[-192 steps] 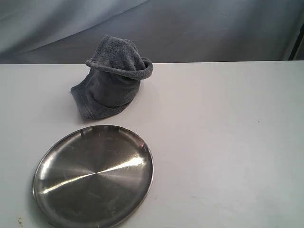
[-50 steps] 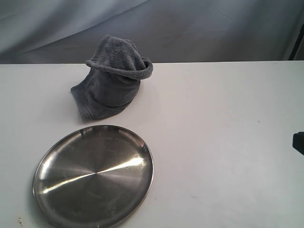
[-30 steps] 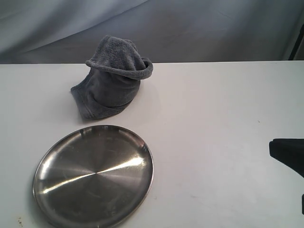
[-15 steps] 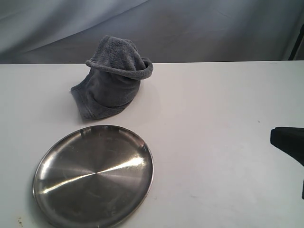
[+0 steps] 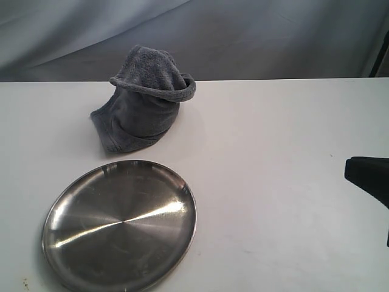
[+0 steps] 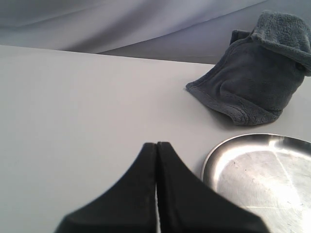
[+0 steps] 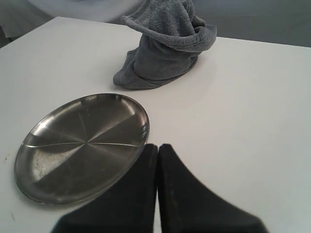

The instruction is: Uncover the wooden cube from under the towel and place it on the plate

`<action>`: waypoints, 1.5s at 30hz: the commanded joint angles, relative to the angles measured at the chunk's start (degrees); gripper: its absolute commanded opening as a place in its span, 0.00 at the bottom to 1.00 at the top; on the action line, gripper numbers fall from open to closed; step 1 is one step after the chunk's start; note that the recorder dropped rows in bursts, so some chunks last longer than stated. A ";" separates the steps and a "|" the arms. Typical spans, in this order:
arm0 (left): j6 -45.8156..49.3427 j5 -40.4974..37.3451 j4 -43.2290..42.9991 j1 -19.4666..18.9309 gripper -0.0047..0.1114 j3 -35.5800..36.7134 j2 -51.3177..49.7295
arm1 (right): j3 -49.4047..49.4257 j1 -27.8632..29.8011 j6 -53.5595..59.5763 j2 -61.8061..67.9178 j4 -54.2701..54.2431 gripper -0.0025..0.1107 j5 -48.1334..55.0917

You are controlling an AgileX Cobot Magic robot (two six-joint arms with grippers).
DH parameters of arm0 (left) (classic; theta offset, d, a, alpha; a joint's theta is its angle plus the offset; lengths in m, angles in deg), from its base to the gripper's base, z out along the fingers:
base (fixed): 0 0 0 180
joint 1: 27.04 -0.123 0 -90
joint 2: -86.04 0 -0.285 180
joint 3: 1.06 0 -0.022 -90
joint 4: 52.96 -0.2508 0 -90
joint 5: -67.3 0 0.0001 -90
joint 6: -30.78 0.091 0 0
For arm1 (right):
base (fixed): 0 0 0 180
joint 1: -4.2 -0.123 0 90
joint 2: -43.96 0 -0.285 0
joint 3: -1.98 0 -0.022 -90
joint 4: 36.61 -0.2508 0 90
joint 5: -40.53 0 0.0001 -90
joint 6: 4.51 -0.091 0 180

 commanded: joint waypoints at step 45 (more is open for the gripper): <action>-0.21 0.38 0.28 0.33 0.04 0.26 0.19 | -2.50 -0.19 -21.22 0.07 12.47 0.02 -7.45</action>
